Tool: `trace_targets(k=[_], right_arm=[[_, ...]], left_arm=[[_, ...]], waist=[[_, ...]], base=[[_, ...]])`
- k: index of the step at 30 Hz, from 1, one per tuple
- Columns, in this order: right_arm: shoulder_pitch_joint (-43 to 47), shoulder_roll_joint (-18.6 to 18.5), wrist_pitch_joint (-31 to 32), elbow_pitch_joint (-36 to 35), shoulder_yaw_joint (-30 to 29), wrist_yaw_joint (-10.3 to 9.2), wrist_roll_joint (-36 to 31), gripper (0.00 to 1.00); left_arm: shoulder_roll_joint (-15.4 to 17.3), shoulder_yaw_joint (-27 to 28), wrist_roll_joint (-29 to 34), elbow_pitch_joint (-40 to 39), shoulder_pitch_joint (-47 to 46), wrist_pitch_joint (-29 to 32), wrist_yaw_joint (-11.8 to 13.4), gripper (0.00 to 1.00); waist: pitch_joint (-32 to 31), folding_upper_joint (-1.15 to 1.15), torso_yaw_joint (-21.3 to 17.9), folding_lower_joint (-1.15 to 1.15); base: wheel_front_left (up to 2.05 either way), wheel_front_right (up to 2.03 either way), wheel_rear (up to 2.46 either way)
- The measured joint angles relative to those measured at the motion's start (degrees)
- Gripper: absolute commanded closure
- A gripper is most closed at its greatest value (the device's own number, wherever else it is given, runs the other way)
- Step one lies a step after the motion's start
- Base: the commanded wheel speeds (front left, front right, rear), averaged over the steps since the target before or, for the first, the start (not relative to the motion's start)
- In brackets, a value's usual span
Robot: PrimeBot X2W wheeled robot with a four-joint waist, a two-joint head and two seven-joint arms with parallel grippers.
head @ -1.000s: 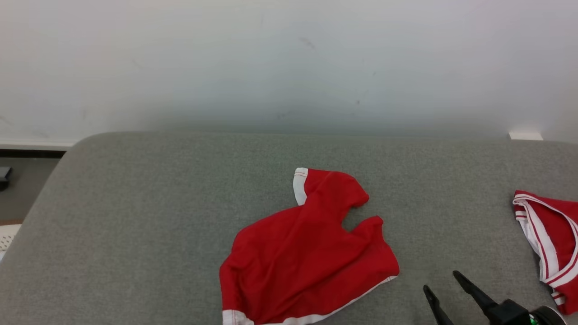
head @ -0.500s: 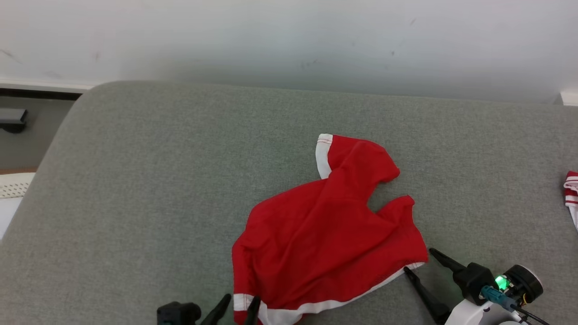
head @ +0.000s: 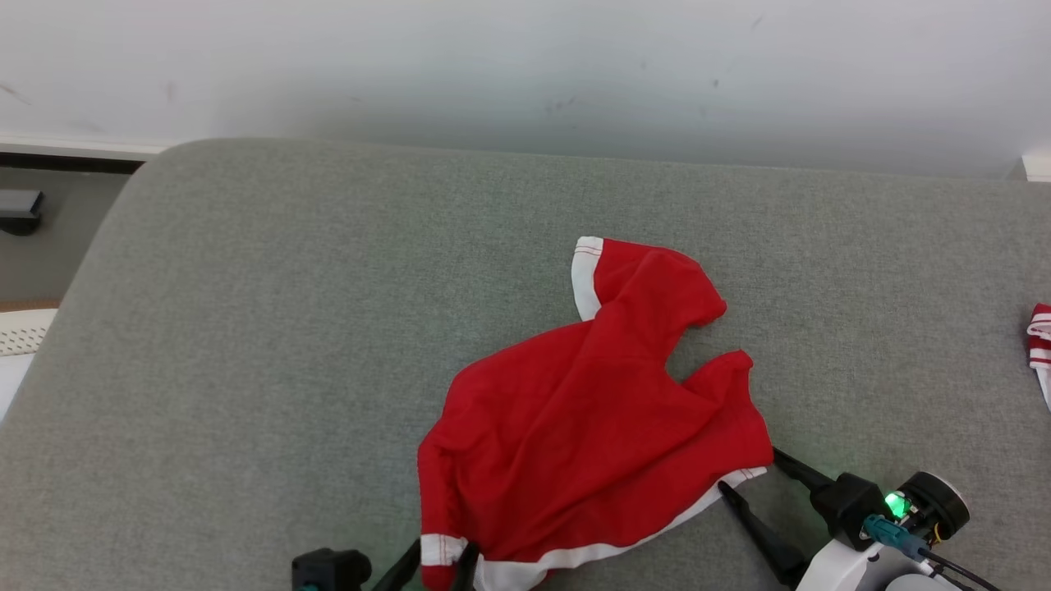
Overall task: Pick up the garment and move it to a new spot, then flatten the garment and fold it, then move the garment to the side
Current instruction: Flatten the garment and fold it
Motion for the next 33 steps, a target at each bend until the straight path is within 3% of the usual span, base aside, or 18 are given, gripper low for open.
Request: trace_targets(k=[3, 6, 8, 10, 11, 12, 13, 14, 15, 23, 33], right_arm=[[-0.77, 0.01, -0.11, 0.09, 0.58, 0.00, 0.74, 0.00], [-1.15, 0.10, -0.19, 0.26, 1.24, 0.00, 1.11, 0.00], [-1.41, 0.21, -0.33, 0.43, 1.64, 0.00, 1.46, 0.00], [-1.68, 0.36, -0.38, 0.57, 2.08, 0.00, 1.83, 0.00], [-1.76, 0.44, -0.43, 0.64, 2.27, 0.00, 1.88, 0.00], [-1.81, 0.52, -0.44, 0.69, 2.60, 0.00, 2.31, 0.10], [-1.83, 0.58, -0.45, 0.76, 3.15, 0.00, 3.01, 0.43], [-1.83, 0.65, -0.46, 0.77, 3.85, 0.00, 3.71, 0.79], [-1.84, 0.74, -0.58, 0.79, 4.37, 0.00, 4.60, 1.00], [-1.25, -0.56, -0.54, -0.91, 4.39, 0.00, 13.32, 1.00], [6.42, -8.03, -0.54, -19.11, -5.69, 0.00, 32.38, 1.00]], left_arm=[[0.08, -0.34, -0.25, 0.12, -0.12, 0.42, -0.02, 0.00], [0.24, -0.53, -0.29, 0.19, -0.37, 0.49, -0.07, 0.08], [0.31, -0.63, -0.32, 0.25, -0.43, 0.51, -0.07, 0.27], [0.34, -0.77, -0.41, 0.25, -0.43, 0.58, -0.07, 0.33], [0.34, -0.87, -0.44, 0.22, -0.43, 0.63, -0.05, 0.44], [0.34, -0.96, -0.44, 0.16, -0.42, 0.75, -0.05, 0.52], [0.34, -1.01, -0.46, 0.08, -0.41, 0.92, -0.05, 0.65], [0.35, -1.12, -0.55, -0.01, -0.39, 0.99, -0.05, 0.91], [0.36, -1.27, -0.68, -0.21, -0.35, 1.00, -0.05, 1.00], [0.42, -1.79, -3.09, -2.91, 0.49, 2.49, -0.26, 1.00], [1.65, -2.18, -11.62, -16.12, 2.66, 9.60, -1.27, 1.00]], waist=[[0.30, 0.00, -0.10, 0.00], [0.52, 0.00, -0.07, 0.00], [0.60, 0.00, 0.00, 0.00], [0.63, 0.00, 0.12, 0.00], [0.62, 0.00, 0.18, 0.00], [0.60, 0.00, 0.23, 0.00], [0.57, 0.00, 0.29, 0.00], [0.53, 0.00, 0.33, 0.00], [0.48, 0.00, 0.37, 0.00], [-0.82, 0.00, 0.38, 0.00], [-5.16, 0.00, -1.03, 0.00]], base=[[0.00, 0.00, 0.00], [0.00, 0.00, 0.00], [0.00, 0.00, 0.00], [0.00, 0.00, 0.00], [0.00, 0.00, 0.00], [0.00, 0.00, 0.00], [0.00, 0.00, 0.00], [0.00, 0.00, 0.00], [0.00, 0.00, 0.00], [0.00, 0.00, 0.00], [0.00, 0.00, 0.00]])
